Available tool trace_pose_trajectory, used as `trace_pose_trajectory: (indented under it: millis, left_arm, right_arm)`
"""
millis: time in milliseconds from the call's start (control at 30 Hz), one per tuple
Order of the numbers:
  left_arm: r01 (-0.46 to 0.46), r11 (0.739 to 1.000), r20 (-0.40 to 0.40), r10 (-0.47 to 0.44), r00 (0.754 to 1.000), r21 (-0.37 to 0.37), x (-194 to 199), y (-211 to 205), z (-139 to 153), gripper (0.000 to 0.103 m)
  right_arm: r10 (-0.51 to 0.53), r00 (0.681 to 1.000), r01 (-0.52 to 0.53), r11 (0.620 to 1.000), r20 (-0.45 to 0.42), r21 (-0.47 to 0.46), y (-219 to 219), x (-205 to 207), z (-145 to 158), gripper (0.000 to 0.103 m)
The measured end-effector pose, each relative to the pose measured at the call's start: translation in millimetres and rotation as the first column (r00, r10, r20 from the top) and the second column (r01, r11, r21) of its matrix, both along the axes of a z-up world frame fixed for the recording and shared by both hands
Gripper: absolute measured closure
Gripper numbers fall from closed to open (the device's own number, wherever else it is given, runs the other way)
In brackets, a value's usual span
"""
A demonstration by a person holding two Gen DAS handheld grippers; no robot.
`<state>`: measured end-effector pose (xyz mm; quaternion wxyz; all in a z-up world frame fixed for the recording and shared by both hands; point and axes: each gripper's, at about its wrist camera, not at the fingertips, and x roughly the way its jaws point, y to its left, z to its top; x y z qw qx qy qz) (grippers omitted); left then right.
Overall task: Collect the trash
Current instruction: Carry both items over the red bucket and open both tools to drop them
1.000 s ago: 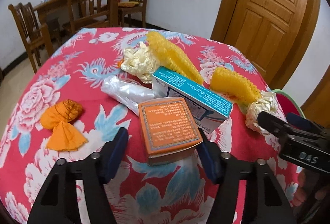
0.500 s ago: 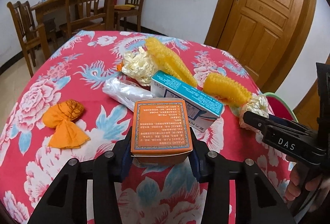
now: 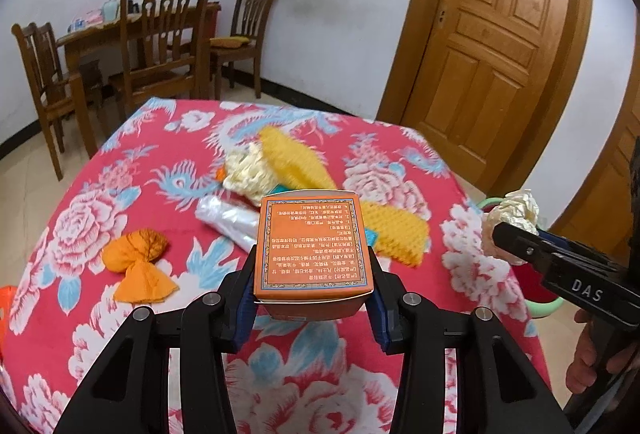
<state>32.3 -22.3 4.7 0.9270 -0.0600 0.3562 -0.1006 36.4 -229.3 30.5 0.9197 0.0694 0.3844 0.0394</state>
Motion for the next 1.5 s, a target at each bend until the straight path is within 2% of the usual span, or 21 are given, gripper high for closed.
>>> trace_pose_trajectory:
  millis: [300,733,1133,1500]
  left_arm:
    - [0.077,0.997,0.028,-0.076,0.997,-0.009,5,-19,21,0.056]
    - [0.197,0.98,0.038,-0.197,0.98,-0.016,24,-71,40,0.056]
    - [0.325,0.945,0.022,-0.324,0.946,-0.029,34,-144,37,0.056]
    - [0.396,0.918,-0.032,-0.397,0.917,-0.02,47,-206,10,0.056]
  right_arm:
    - [-0.062,0.997,0.062,0.998,0.054,0.006,-27,-18,28,0.045]
    - [-0.184,0.981,0.186,0.982,0.055,-0.021,-79,-27,38,0.045]
    - [-0.307,0.952,0.307,0.951,-0.014,-0.026,-141,-30,11,0.044]
    - [-0.364,0.927,0.363,0.931,-0.094,-0.024,-182,-21,-22,0.043]
